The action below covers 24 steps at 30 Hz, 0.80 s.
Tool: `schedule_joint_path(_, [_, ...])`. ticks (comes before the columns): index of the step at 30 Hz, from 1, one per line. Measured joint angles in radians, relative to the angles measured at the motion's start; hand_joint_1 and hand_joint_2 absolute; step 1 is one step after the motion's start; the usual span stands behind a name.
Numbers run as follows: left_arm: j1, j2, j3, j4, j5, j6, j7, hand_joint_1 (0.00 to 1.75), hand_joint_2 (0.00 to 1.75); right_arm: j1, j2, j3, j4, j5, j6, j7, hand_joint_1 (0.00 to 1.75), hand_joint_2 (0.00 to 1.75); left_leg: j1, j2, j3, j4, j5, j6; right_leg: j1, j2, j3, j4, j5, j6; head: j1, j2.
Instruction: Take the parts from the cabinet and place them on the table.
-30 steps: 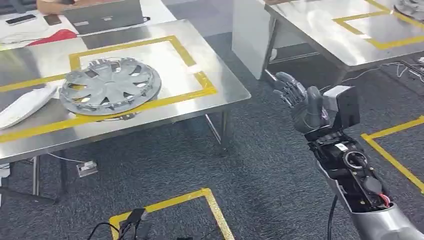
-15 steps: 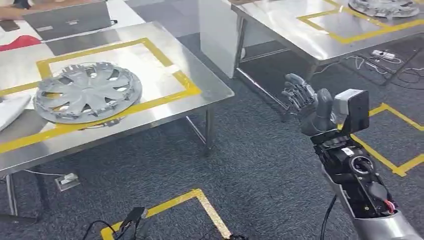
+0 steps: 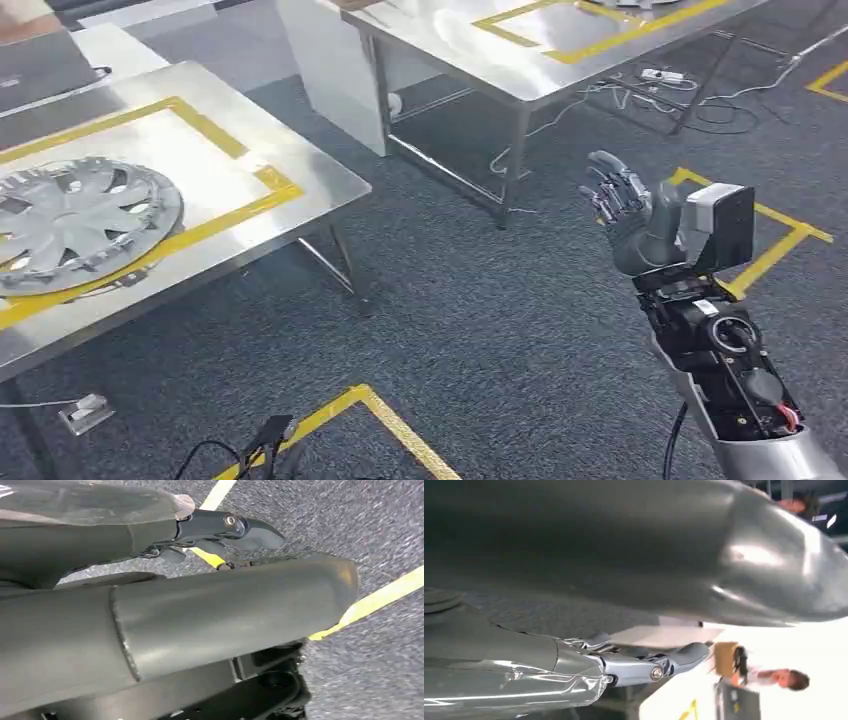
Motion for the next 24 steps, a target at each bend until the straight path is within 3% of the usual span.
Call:
schedule_joint_path(1, [-0.001, 0.0, 0.0, 0.0, 0.0, 0.0, 0.0, 0.0, 0.0, 0.002, 0.0, -0.002, 0.0, -0.002, -0.001, -0.001, 0.0, 0.0, 0.0, -0.001, 0.027, -0.06, 0.039, 0.002, -0.002, 0.015, 0.0, 0.001, 0.002, 0.003, -0.001, 0.0])
schedule_joint_path(2, [-0.003, 0.0, 0.0, 0.0, 0.0, 0.0, 0.0, 0.0, 0.0, 0.002, 0.0, -0.002, 0.0, -0.002, -0.001, -0.003, 0.0, 0.0, 0.001, -0.007, 0.072, -0.156, 0.09, 0.004, -0.004, 0.029, 0.001, 0.001, 0.003, 0.005, -0.002, 0.0])
schedule_joint_path(3, [-0.004, 0.001, 0.0, 0.0, -0.001, 0.0, 0.0, 0.0, 0.0, 0.003, 0.0, -0.003, -0.003, -0.003, -0.002, -0.005, 0.0, 0.0, 0.005, -0.032, 0.121, -0.26, 0.137, 0.006, -0.006, 0.043, 0.001, 0.002, 0.004, 0.009, -0.006, 0.0])
schedule_joint_path(4, [-0.005, 0.001, 0.0, 0.0, -0.001, 0.0, 0.0, 0.0, 0.0, 0.003, 0.0, -0.006, -0.004, -0.003, -0.002, -0.006, 0.0, 0.0, 0.011, -0.087, 0.148, -0.323, 0.143, 0.009, -0.006, 0.054, -0.003, 0.002, 0.006, 0.014, -0.01, 0.0])
schedule_joint_path(8, [-0.009, 0.001, 0.0, 0.0, -0.001, 0.0, 0.002, 0.0, 0.0, 0.015, 0.0, -0.017, -0.006, -0.005, -0.004, -0.01, 0.0, 0.0, 0.0, -0.049, 0.149, -0.329, 0.15, 0.032, -0.007, 0.096, -0.014, -0.008, 0.019, 0.046, -0.004, 0.0])
schedule_joint_path(9, [-0.011, -0.002, 0.0, 0.0, -0.001, 0.0, 0.002, 0.0, 0.0, 0.018, -0.002, -0.021, -0.006, -0.009, -0.004, -0.012, 0.0, 0.0, 0.011, -0.032, 0.152, -0.342, 0.157, 0.042, -0.009, 0.091, -0.018, -0.004, 0.017, 0.049, -0.003, 0.0])
schedule_joint_path(10, [-0.013, 0.0, 0.0, 0.0, -0.001, 0.001, 0.002, 0.0, 0.0, 0.019, -0.002, -0.022, -0.007, -0.013, -0.004, -0.017, 0.0, 0.0, 0.008, -0.025, 0.153, -0.345, 0.16, 0.047, 0.001, 0.029, -0.03, 0.024, -0.006, 0.051, 0.004, 0.0])
schedule_joint_path(11, [-0.013, 0.0, 0.0, 0.0, -0.001, 0.001, 0.002, 0.0, 0.0, 0.018, -0.002, -0.023, -0.008, -0.014, -0.003, -0.019, 0.0, 0.0, 0.005, -0.013, 0.152, -0.346, 0.16, 0.056, -0.001, -0.013, -0.057, 0.087, -0.047, 0.053, 0.016, 0.0])
schedule_joint_path(12, [-0.011, -0.001, 0.0, 0.0, -0.001, 0.001, 0.002, 0.0, 0.0, 0.018, -0.002, -0.025, -0.008, -0.016, -0.003, -0.022, 0.0, 0.0, 0.002, 0.0, 0.152, -0.346, 0.159, 0.056, -0.001, -0.034, -0.099, 0.184, -0.097, 0.056, 0.019, 0.0])
schedule_joint_path(13, [-0.008, -0.001, 0.0, 0.0, -0.002, 0.0, 0.002, 0.0, 0.0, 0.022, -0.002, -0.026, -0.008, -0.016, -0.003, -0.024, 0.0, 0.0, -0.001, 0.012, 0.151, -0.346, 0.159, 0.057, -0.002, -0.042, -0.137, 0.274, -0.134, 0.059, 0.02, 0.0])
schedule_joint_path(14, [-0.006, 0.0, 0.0, 0.0, -0.003, 0.001, 0.002, 0.0, 0.0, 0.026, -0.002, -0.027, -0.008, -0.016, -0.003, -0.025, 0.0, 0.0, -0.002, 0.026, 0.151, -0.346, 0.158, 0.058, -0.002, -0.045, -0.161, 0.333, -0.152, 0.06, 0.021, 0.0])
schedule_joint_path(15, [-0.004, 0.0, 0.0, 0.0, -0.005, 0.0, 0.002, 0.0, 0.0, 0.03, -0.002, -0.032, -0.008, -0.016, -0.004, -0.025, 0.0, 0.0, -0.003, 0.037, 0.152, -0.345, 0.157, 0.058, -0.002, -0.047, -0.16, 0.336, -0.144, 0.06, 0.023, 0.0])
schedule_joint_path(16, [-0.004, 0.0, 0.0, 0.0, -0.006, 0.0, 0.002, 0.0, 0.0, 0.033, -0.002, -0.035, -0.008, -0.016, -0.004, -0.025, 0.0, 0.0, -0.003, 0.044, 0.152, -0.345, 0.156, 0.057, -0.002, -0.048, -0.145, 0.31, -0.126, 0.059, 0.023, 0.0])
schedule_joint_path(17, [-0.006, 0.0, 0.0, 0.0, -0.008, 0.0, 0.002, 0.0, 0.0, 0.034, -0.002, -0.038, -0.008, -0.016, -0.005, -0.026, 0.0, 0.0, -0.004, 0.06, 0.154, -0.343, 0.154, 0.056, -0.001, -0.056, -0.085, 0.204, -0.074, 0.056, 0.023, 0.0])
schedule_joint_path(18, [-0.007, -0.001, 0.0, 0.0, -0.008, -0.001, 0.002, 0.0, 0.0, 0.033, -0.002, -0.041, -0.009, -0.016, -0.005, -0.026, 0.0, 0.0, -0.004, 0.07, 0.157, -0.341, 0.15, 0.053, 0.001, -0.077, -0.024, 0.094, -0.031, 0.051, 0.024, 0.0])
schedule_joint_path(19, [-0.007, -0.002, 0.0, 0.0, -0.008, -0.001, 0.001, 0.0, 0.0, 0.033, -0.002, -0.043, -0.012, -0.016, -0.005, -0.026, 0.0, 0.0, -0.006, 0.079, 0.16, -0.34, 0.146, 0.048, 0.009, -0.134, 0.018, 0.009, -0.022, 0.044, 0.026, 0.0])
schedule_joint_path(20, [-0.008, -0.002, 0.0, 0.0, -0.008, -0.001, 0.0, 0.0, 0.0, 0.032, -0.002, -0.043, -0.013, -0.016, -0.005, -0.026, 0.0, 0.0, -0.014, 0.088, 0.159, -0.335, 0.143, 0.043, 0.021, -0.131, 0.022, 0.0, -0.023, 0.032, 0.026, 0.0])
schedule_joint_path(23, [-0.008, -0.003, 0.0, 0.0, -0.015, -0.001, 0.0, 0.0, 0.0, 0.037, -0.002, -0.049, -0.014, -0.016, -0.005, -0.026, 0.0, 0.0, -0.013, 0.119, 0.166, -0.341, 0.141, 0.034, 0.023, -0.091, 0.013, 0.002, -0.022, 0.017, 0.021, 0.0])
schedule_joint_path(24, [-0.011, -0.003, 0.0, 0.0, -0.019, -0.001, 0.0, 0.0, 0.0, 0.038, -0.002, -0.053, -0.017, -0.016, -0.005, -0.026, 0.0, 0.0, -0.017, 0.131, 0.167, -0.339, 0.136, 0.027, 0.015, -0.077, 0.021, -0.009, -0.015, 0.008, 0.022, 0.0])
